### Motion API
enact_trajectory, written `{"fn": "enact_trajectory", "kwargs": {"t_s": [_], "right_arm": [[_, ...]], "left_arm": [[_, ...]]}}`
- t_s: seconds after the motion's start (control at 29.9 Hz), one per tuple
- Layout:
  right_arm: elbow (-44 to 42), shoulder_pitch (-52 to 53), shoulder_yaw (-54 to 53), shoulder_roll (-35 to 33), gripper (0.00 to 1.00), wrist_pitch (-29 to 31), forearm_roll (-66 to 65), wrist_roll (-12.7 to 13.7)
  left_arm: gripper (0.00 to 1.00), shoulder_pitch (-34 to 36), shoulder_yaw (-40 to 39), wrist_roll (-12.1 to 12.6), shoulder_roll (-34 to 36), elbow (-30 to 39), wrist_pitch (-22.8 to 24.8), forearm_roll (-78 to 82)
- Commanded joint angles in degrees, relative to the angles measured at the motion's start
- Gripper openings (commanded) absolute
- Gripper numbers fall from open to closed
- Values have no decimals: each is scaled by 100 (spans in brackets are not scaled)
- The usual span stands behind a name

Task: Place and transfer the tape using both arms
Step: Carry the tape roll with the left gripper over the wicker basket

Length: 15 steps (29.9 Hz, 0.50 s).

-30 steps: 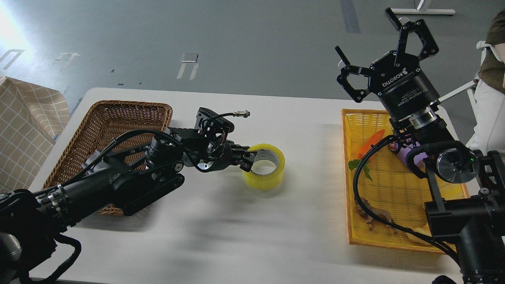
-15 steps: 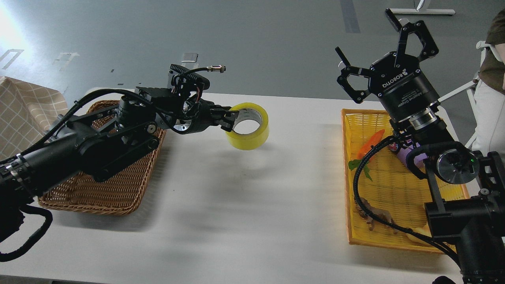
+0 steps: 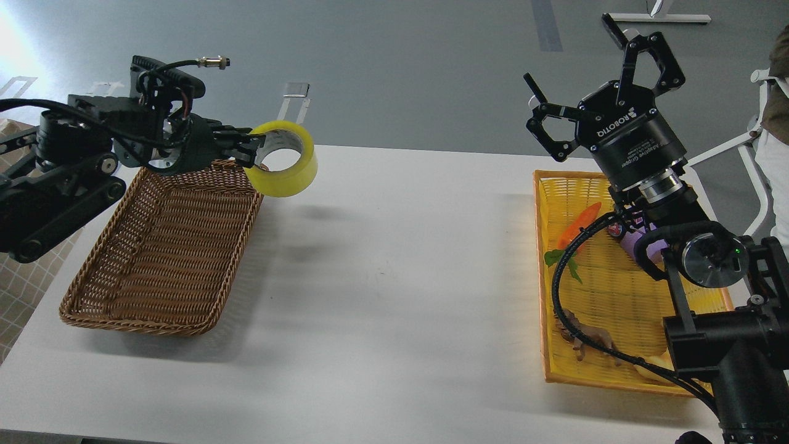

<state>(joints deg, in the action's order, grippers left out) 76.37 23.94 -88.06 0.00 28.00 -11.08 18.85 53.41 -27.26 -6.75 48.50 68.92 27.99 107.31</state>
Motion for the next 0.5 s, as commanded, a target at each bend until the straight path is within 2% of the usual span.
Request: {"fn": "enact_trajectory", "kwargs": {"t_s": [0.0, 0.17, 0.37, 0.47], "right_arm": [[1, 6, -1, 0, 100, 0, 1, -4], [-17, 6, -1, 0, 100, 0, 1, -4], [-87, 41, -1, 0, 100, 0, 1, -4], [-87, 32, -1, 0, 100, 0, 1, -4]], "left_arm": [[0, -77, 10, -46, 396, -1, 1, -8], [0, -164, 37, -72, 660, -36, 1, -131], [0, -621, 37, -134, 854, -71, 1, -148], [0, -929, 45, -142, 845, -150, -171, -315]]}}
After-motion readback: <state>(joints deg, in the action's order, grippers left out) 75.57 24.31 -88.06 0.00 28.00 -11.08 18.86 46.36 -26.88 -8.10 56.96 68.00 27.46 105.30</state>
